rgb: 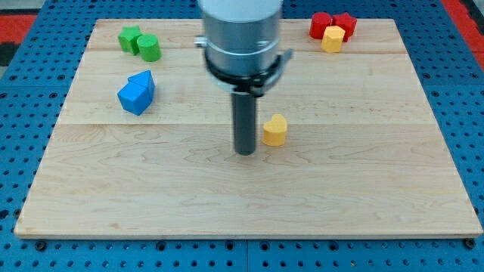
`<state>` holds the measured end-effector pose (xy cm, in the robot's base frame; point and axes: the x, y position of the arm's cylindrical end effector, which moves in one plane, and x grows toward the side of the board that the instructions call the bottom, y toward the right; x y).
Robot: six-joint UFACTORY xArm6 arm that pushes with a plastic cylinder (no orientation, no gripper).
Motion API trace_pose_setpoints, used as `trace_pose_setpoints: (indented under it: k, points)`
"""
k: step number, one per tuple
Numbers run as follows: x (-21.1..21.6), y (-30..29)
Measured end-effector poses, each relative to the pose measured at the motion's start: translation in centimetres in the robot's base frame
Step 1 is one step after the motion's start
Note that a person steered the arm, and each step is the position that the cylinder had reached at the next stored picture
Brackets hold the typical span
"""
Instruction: Move the yellow heart below the yellow hexagon
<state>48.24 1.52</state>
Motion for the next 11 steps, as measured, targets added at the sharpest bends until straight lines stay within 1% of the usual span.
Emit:
trace_pose_setpoints:
  k: [1, 2, 3, 4, 5, 6, 7, 8, 9, 10, 11]
  points:
    - [-2.5, 4.5]
    - [-2.7, 8.9]
    - [-4.6, 11.3]
    - [-9.2, 13.0]
    - [-11.3, 14.3]
    - [-13.1, 14.3]
    - [-11.8, 12.1]
    - [-14.0, 9.0]
    - [-17.3, 9.8]
    - [-18.4, 11.6]
    - [-17.5, 10.9]
